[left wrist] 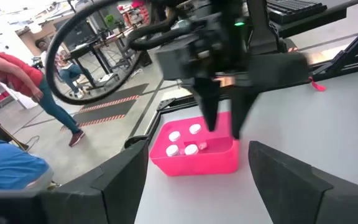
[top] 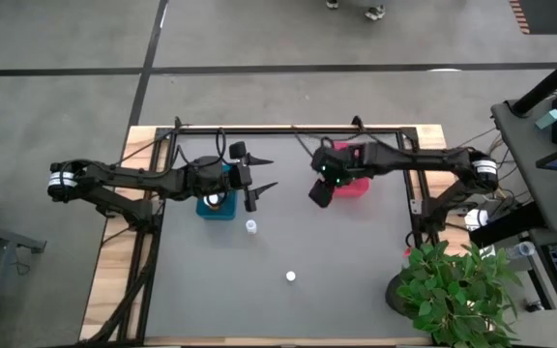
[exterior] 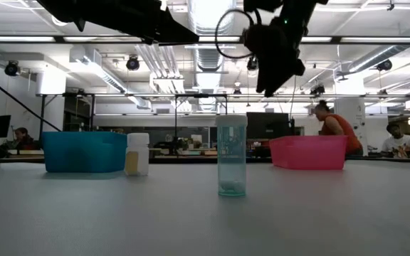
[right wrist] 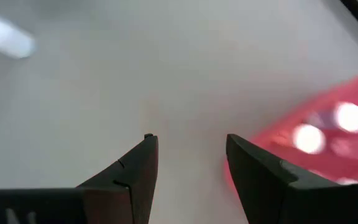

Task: Pick and place medicine bottles into bin by pill shape (circle, oval)
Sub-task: Put the transparent capsule bottle into the blue bin

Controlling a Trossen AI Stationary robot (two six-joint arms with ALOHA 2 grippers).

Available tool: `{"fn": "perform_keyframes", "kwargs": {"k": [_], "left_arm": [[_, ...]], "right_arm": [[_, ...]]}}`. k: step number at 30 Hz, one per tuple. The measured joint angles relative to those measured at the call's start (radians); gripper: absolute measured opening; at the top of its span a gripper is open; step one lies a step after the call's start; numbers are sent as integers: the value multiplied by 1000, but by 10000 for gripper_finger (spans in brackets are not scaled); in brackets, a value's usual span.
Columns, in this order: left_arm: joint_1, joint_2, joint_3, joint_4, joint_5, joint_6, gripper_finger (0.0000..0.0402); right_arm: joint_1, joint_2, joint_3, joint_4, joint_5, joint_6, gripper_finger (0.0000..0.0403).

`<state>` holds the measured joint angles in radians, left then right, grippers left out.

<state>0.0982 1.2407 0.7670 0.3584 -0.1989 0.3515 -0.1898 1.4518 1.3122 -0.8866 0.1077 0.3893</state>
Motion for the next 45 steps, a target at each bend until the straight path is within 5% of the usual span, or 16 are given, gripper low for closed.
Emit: {"fn": "perform_keyframes", "kwargs": {"k": [25, 33, 45], "left_arm": [[0, 0, 0, 1, 0, -3, 258], [-1, 0, 0, 1, 0, -13, 258], [-28, 0, -26, -11, 6, -249, 258]], "right_arm": [[377, -5, -293, 562, 35, -196, 171], [402, -5, -437, 924, 35, -340, 158], [401, -5, -566, 1308, 36, -568, 150]]}}
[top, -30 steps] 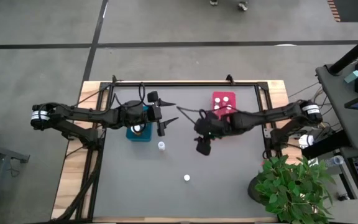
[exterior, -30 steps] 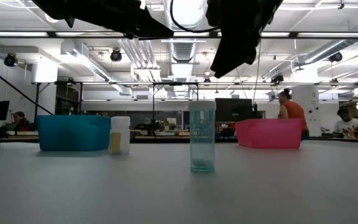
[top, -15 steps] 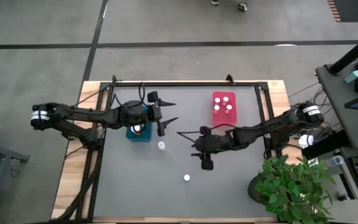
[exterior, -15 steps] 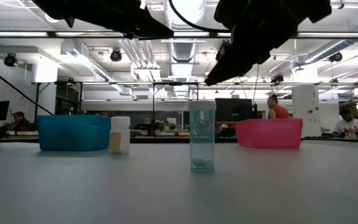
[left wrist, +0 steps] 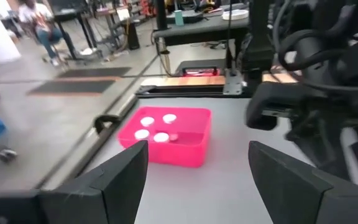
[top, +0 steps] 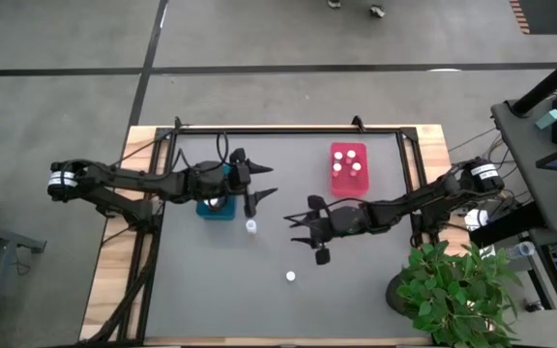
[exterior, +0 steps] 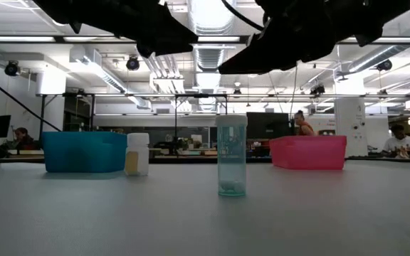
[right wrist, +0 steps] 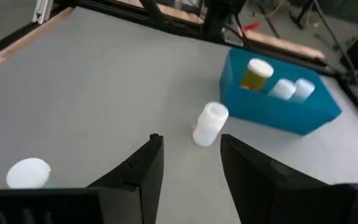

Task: Pick and place medicine bottles into bin by pill shape (circle, oval)
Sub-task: Put the transparent capsule bottle into the blue bin

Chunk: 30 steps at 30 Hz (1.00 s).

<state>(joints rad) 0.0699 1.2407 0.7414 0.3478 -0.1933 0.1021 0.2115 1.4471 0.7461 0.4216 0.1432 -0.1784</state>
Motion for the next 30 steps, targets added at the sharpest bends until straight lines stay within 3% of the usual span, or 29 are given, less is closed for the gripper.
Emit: {"fn": "perform_keyframes", "kwargs": {"k": [6, 21, 30], "left_arm": [[-43, 0, -2, -33, 29, -139, 258], [-77, 2, 100, -579, 32, -544, 258], [-79, 87, 208, -772, 32, -749, 258]], "right_arm": [[0, 0, -36, 97, -1, -88, 147], [-47, -83, -70, 145, -24, -276, 143], [-121, -189, -140, 144, -92, -240, 146]]}}
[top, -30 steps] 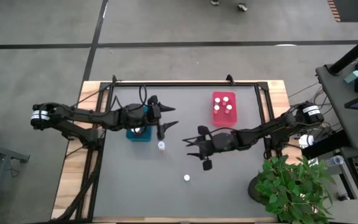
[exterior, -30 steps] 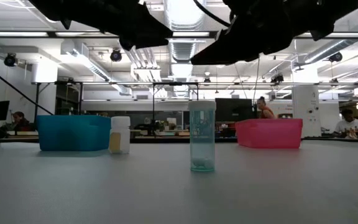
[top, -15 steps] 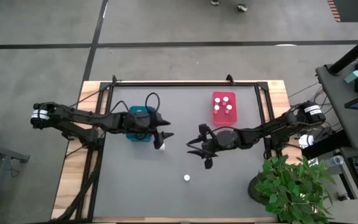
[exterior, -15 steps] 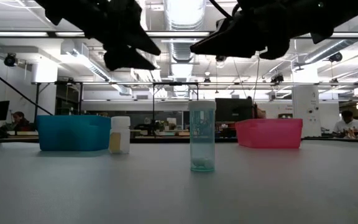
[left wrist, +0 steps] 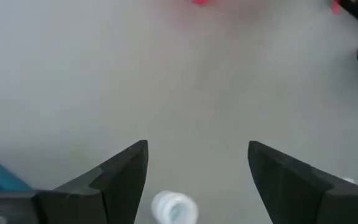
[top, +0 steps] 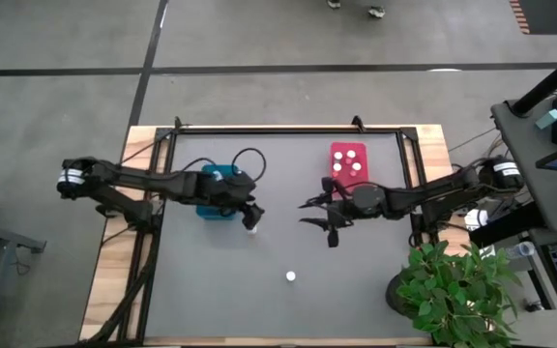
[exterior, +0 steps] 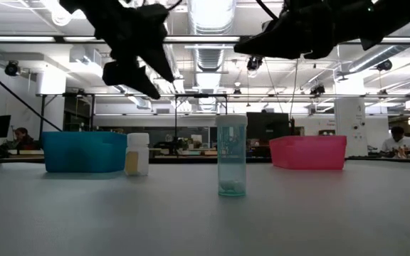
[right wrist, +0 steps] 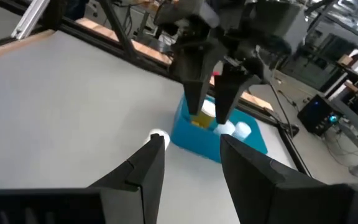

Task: Pick and place medicine bottles into bin by pill shape (circle, oval)
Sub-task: Put the transparent capsule bottle into the blue bin

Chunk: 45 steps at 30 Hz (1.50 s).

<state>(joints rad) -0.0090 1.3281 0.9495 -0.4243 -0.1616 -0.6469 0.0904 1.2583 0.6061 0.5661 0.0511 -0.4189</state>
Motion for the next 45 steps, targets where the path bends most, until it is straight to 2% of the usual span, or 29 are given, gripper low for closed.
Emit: {"fn": "perform_keyframes", "kwargs": {"k": [5, 8, 12, 16, 18, 23, 26, 31, 37, 45], "left_arm": [[-8, 120, 114, -115, 9, -125, 258], [-23, 198, 210, -291, 17, -182, 258], [-57, 298, 337, -504, 23, -220, 258], [-94, 373, 427, -580, 23, -227, 258], [-116, 402, 454, -578, 23, -121, 258], [-187, 426, 467, -603, 15, 255, 258], [-210, 422, 446, -610, -22, 363, 258], [-199, 418, 435, -599, -87, 411, 258], [-173, 419, 418, -529, -83, 477, 258], [-140, 420, 356, -520, -74, 480, 258]], "right_arm": [[-4, -39, -39, -3, -2, 0, 146], [-4, -60, -67, -3, -2, 0, 146], [-7, -87, -96, -3, -1, -12, 146], [-10, -123, -114, -3, 1, -12, 146], [-10, -135, -116, -1, 1, -10, 146], [-10, -166, -121, -16, 1, -8, 146], [-10, -171, -121, -15, 1, -7, 146], [-10, -169, -122, -17, 0, -1, 146], [-10, -161, -122, -15, 0, -2, 146], [-10, -154, -122, -17, 0, -10, 146]]}}
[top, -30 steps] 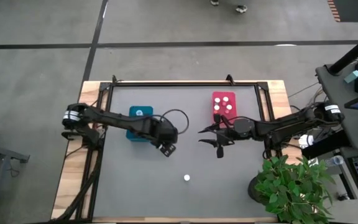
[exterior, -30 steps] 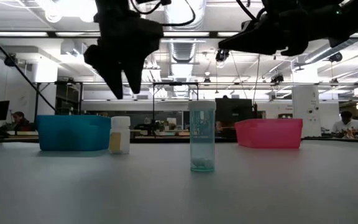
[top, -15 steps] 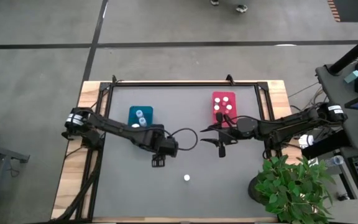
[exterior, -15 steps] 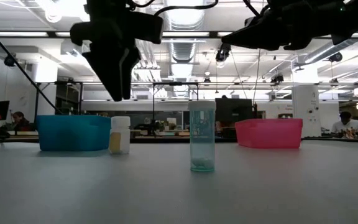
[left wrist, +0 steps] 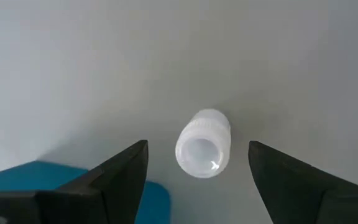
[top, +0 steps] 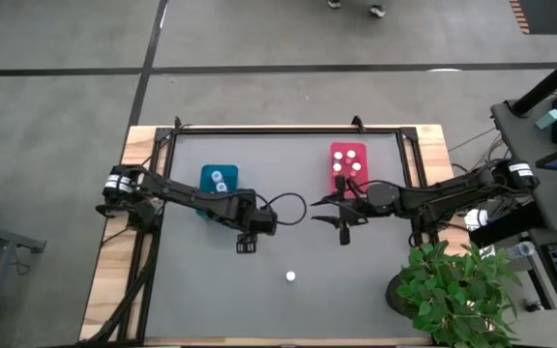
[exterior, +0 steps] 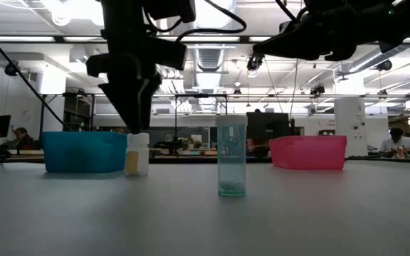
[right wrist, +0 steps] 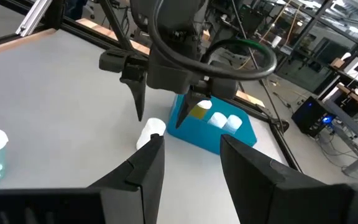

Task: Pick and place medicine bottles into bin by pill shape (circle, oval)
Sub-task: Put the transparent capsule bottle into the blue bin

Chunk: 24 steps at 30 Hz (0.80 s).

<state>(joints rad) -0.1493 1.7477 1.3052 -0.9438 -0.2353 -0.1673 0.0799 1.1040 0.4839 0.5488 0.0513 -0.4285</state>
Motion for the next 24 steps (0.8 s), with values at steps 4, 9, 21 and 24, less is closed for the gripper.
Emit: {"fn": "perform_keyframes", "kwargs": {"k": [4, 9, 21, 24], "left_arm": [[11, 0, -27, 26, 5, 1, 258], [22, 0, -66, 83, 7, 12, 258], [25, 0, -84, 98, 16, 17, 218], [25, 0, -84, 98, 16, 17, 188]], "right_arm": [[0, 4, 0, 1, 0, -2, 146], [0, 4, 0, 2, 0, -2, 146], [0, 5, 0, 2, 0, -8, 146], [0, 5, 0, 2, 0, -8, 146]]}}
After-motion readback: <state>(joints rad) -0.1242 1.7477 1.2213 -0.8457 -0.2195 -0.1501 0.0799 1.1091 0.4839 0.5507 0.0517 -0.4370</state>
